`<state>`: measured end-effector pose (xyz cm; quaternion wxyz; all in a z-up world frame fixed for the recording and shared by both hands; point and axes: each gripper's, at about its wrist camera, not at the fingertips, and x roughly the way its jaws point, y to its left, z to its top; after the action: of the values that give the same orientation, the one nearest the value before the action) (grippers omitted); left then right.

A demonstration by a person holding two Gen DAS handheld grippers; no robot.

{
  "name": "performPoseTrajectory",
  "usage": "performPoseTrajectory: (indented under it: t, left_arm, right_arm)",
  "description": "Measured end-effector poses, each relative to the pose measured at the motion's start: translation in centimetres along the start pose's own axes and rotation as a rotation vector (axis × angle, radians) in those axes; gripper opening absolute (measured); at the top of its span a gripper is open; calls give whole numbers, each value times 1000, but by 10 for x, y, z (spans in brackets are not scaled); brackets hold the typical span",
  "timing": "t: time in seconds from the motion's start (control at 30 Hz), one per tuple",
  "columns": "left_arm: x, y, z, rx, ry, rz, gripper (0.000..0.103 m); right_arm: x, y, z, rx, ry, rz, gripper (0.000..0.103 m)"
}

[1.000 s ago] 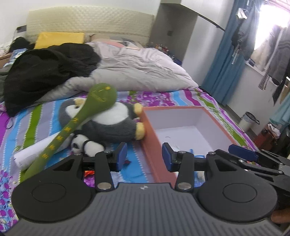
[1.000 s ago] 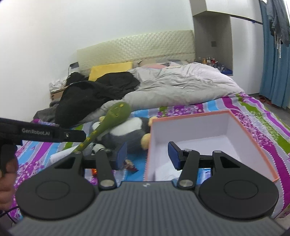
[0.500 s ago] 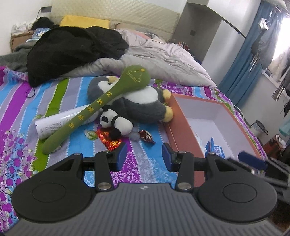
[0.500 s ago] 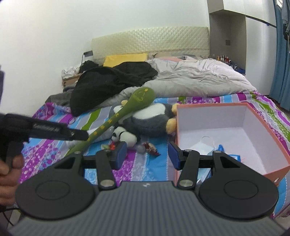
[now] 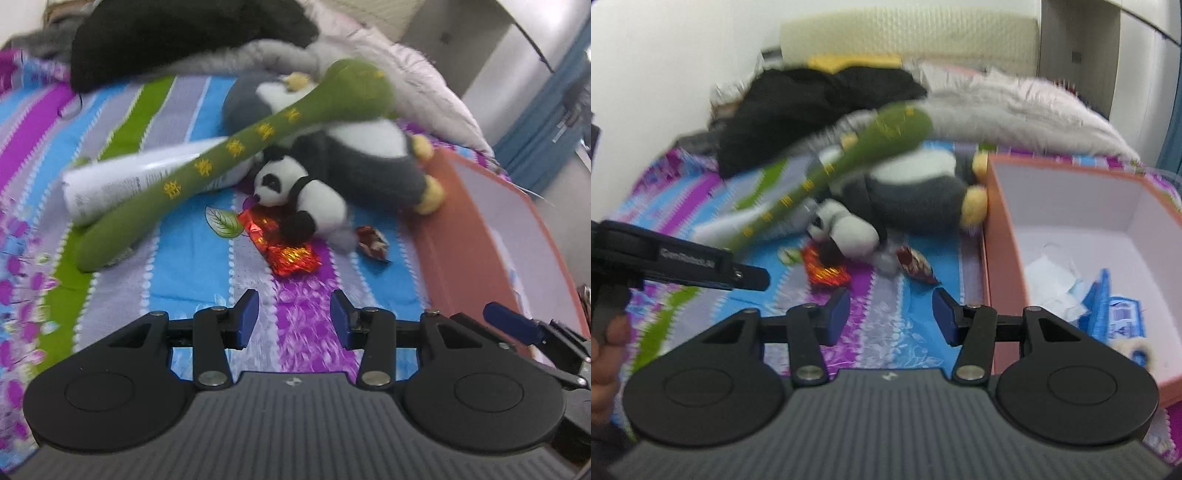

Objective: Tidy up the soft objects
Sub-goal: 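Grasp the red candy wrapper with the left tool while the right grasps the small brown-red candy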

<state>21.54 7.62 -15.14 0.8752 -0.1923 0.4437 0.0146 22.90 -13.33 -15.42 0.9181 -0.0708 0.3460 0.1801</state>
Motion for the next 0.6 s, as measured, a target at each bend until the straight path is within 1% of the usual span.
performPoseTrajectory:
  t: [0.17, 0.23, 0.3, 0.37, 0.4, 0.47, 0.5, 0.6]
  left_arm:
    - [59, 18, 23, -83, 70, -18, 49]
    - [80, 22, 32, -113, 93, -30, 49]
    - [95, 26, 40, -141, 120, -11, 49]
    - [105, 29, 47, -164, 155, 4, 49]
    - [109, 30, 50, -178, 171, -1, 51]
    - [114, 29, 54, -192, 191, -5, 60]
    - [118, 27, 56, -192, 202, -1, 62]
    - [125, 18, 61, -160, 218, 30, 64]
  right_arm:
    - [55, -1, 19, -52, 35, 12, 52]
    - [77, -5, 27, -43, 77, -4, 50]
    - [92, -8, 34, -32, 109, -12, 46]
    - [103, -12, 41, -13, 152, -7, 46]
    - [108, -15, 44, -3, 176, 4, 46]
    - [119, -18, 48, 5, 215, -1, 46]
    - [123, -19, 48, 4, 236, 1, 45]
    - [135, -18, 49, -5, 280, 16, 45]
